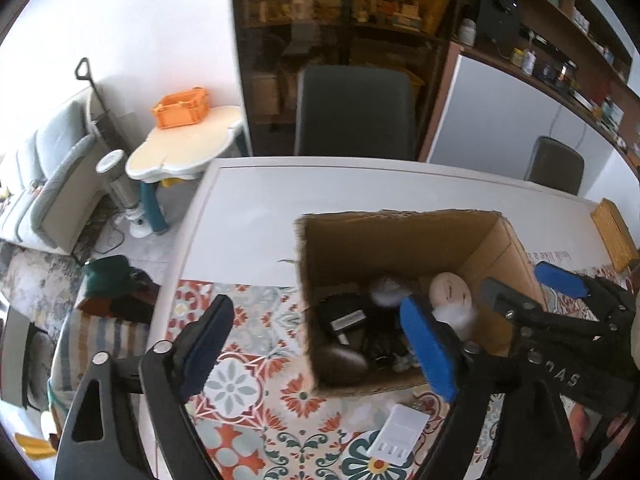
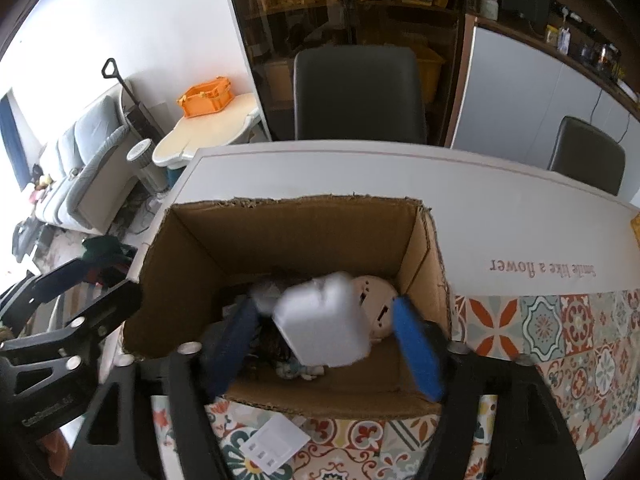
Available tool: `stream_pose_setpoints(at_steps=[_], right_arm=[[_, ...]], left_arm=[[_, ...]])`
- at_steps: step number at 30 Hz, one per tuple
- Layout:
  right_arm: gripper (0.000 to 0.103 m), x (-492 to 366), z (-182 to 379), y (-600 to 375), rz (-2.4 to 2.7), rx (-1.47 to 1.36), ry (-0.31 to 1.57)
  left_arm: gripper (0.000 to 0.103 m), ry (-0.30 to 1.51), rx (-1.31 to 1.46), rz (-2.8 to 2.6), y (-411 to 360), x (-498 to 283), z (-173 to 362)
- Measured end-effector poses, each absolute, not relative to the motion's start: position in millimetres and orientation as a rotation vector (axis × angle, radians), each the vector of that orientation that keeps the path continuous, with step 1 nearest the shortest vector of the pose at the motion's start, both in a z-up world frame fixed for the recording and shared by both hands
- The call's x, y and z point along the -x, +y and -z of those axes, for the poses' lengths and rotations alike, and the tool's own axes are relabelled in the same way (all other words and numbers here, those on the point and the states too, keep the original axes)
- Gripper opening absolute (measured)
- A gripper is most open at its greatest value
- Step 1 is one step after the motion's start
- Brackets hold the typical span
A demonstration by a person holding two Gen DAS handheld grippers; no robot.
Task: Organize rigid objects
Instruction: 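Open both tools to drop the grey case and white adapter into the box, then move the left tool back to the white charger block on the table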
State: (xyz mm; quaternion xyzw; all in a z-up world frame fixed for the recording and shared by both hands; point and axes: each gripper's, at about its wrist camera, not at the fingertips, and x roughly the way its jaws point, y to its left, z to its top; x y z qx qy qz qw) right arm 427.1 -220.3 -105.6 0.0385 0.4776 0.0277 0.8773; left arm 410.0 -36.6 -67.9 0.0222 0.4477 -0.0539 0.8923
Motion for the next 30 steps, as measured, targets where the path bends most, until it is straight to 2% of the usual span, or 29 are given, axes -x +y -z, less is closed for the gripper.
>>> stream_pose_setpoints(at_steps=[7,30], right_arm=[[0.079,-406.2,96.4,-210.7,-0.028,-0.088,0.981],[0.079,-316.2,97.7,-225.5,0.037,-0.162,0.953]], left_arm=[[0.095,0.883,-0.034,0.084,-18.1,-382.1,58.2],[0.096,0.878,-0.092,0.197,-36.3,-317.2,70.6]])
